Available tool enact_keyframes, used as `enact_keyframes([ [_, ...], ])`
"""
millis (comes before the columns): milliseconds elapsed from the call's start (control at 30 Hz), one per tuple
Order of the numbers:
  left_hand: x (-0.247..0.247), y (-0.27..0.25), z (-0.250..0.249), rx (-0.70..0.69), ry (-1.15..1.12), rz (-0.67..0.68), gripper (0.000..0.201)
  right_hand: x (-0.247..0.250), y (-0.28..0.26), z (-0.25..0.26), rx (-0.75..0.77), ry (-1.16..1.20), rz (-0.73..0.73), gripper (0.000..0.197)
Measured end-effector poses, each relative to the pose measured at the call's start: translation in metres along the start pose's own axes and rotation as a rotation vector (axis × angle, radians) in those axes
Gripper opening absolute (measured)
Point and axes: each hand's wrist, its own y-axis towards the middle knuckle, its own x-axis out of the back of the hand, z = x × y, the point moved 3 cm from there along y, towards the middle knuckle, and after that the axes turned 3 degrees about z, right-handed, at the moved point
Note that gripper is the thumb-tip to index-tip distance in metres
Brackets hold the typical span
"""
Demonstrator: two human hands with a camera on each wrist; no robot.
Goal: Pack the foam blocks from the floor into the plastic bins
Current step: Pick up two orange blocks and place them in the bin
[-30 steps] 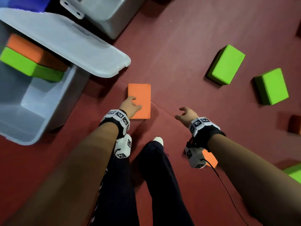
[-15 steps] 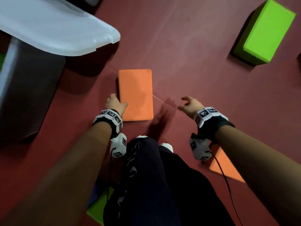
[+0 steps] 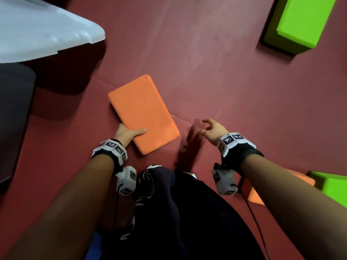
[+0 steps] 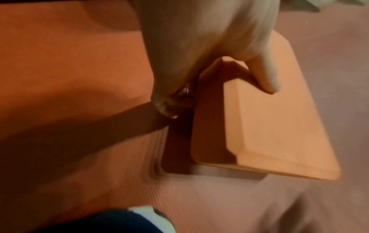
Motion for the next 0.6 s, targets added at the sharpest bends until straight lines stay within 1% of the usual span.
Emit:
enact_keyframes([
  [33, -0.006, 0.004, 0.007, -0.007, -0.033, 0.014, 0.127, 0.000, -0.003, -0.005, -0.005, 0.020, -0.004, 0.052],
  [67, -0.013, -0.004, 0.004, 0.000, -0.051, 0.017, 0.126, 0.000, -0.006, -0.010, -0.008, 0.040, -0.007, 0.053],
  [133, -0.033, -0.038, -0.015, 0.009, -0.041, -0.010, 0.127, 0.003, -0.019, -0.025, -0.028, 0.089, -0.006, 0.053],
  [200, -0.046, -0.067, -0.034, -0.035, 0.100, -0.073, 0.116, 0.008, -0.034, -0.041, -0.053, 0.130, -0.016, 0.053],
  [233, -0.052, -0.079, -0.040, -0.082, 0.171, -0.090, 0.111, 0.011, -0.043, -0.050, -0.071, 0.146, -0.024, 0.052],
  [333, -0.073, -0.112, -0.056, -0.213, 0.370, -0.065, 0.102, 0.017, -0.073, -0.080, -0.132, 0.202, -0.062, 0.052],
  [400, -0.087, -0.129, -0.060, -0.245, 0.535, -0.065, 0.096, 0.017, -0.091, -0.097, -0.164, 0.244, -0.076, 0.052],
  [467, -0.108, -0.149, -0.062, -0.262, 0.670, -0.020, 0.096, 0.019, -0.110, -0.123, -0.213, 0.299, -0.093, 0.051],
  [533, -0.129, -0.166, -0.065, -0.277, 0.759, 0.035, 0.099, 0.019, -0.126, -0.146, -0.247, 0.327, -0.103, 0.051],
  [600, -0.155, -0.185, -0.067, -0.304, 0.852, 0.060, 0.098, 0.022, -0.139, -0.174, -0.285, 0.356, -0.118, 0.052],
])
